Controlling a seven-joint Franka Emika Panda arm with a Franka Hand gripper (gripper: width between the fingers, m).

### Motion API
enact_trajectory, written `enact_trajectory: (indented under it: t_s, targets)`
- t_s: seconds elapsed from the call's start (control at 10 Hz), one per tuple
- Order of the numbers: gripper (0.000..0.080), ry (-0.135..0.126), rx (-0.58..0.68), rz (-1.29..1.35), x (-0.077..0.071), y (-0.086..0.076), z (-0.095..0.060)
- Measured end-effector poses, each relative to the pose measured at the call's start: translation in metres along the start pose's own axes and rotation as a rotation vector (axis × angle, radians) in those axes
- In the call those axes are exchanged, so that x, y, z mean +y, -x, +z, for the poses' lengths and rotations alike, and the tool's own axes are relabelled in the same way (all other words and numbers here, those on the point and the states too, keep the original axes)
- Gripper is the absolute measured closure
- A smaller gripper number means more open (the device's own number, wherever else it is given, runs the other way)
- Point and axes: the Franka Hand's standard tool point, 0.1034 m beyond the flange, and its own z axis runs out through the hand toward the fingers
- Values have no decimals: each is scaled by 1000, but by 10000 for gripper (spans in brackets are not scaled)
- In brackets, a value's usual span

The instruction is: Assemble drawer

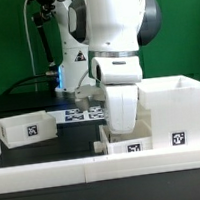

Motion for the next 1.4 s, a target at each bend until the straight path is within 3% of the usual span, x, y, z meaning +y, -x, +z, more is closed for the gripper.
enact_trajectory:
  t_s: [0.1,0.2,0.3,0.6,0.9,1.1,1.4]
  targets:
    - [509,1,1,0,0,-1,-1]
    - [308,5,2,2,1,-3,-3]
    - [202,11,2,1,4,-3,-7]
    - [153,7,-8,6,12,0,-31]
    - [151,12,-18,12,30,16,-49]
    - [151,-2,-28,-28,45,39,-45]
    - [151,7,-26,-86,52,44,-38]
